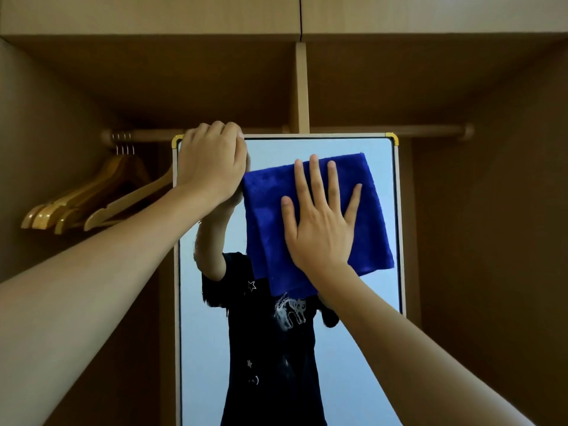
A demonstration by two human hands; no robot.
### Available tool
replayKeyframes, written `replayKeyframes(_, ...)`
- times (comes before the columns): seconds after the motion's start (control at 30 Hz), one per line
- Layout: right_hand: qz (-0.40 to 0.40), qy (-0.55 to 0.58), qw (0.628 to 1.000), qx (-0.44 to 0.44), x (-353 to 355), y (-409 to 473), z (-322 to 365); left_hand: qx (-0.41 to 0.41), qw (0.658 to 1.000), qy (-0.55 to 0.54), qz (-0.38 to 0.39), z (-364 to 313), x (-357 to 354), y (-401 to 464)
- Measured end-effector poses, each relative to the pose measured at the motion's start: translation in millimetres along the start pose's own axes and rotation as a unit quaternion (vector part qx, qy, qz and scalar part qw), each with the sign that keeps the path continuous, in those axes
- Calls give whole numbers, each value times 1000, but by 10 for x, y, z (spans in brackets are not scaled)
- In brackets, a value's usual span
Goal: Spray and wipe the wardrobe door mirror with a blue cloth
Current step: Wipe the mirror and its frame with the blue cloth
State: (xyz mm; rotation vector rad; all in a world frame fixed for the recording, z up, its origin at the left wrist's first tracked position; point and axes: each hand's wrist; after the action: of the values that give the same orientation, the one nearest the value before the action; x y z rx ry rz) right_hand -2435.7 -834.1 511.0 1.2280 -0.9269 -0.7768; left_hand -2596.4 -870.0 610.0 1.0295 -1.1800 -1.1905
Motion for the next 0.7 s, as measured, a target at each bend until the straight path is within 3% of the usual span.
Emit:
replayKeyframes(0.2, -24, 14, 1000, -13, 123, 395, -198, -9, 1000, 3, -6, 25, -3, -12)
replayKeyframes(0.4, -86, 25, 995, -33, 93, 228, -348, -26, 1000, 2, -12, 94, -13, -46)
replayKeyframes(0.53, -125, 24, 992, -2, 47, 78, -373, 32, 999, 27, -19, 234, 4, -34)
replayKeyframes(0.7, -72, -12, 997, 1, 10, -49, -232, 45, 999, 8, -10, 329, 1, -85)
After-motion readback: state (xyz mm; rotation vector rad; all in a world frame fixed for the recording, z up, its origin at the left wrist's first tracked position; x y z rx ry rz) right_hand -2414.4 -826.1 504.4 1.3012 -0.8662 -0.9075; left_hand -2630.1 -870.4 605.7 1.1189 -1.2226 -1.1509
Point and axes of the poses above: each hand's wrist, its own y-axis towards the middle knuckle, its own x-axis out of the back of the hand, z = x × y, and after that the axes turned 6 degrees about y, right-handed
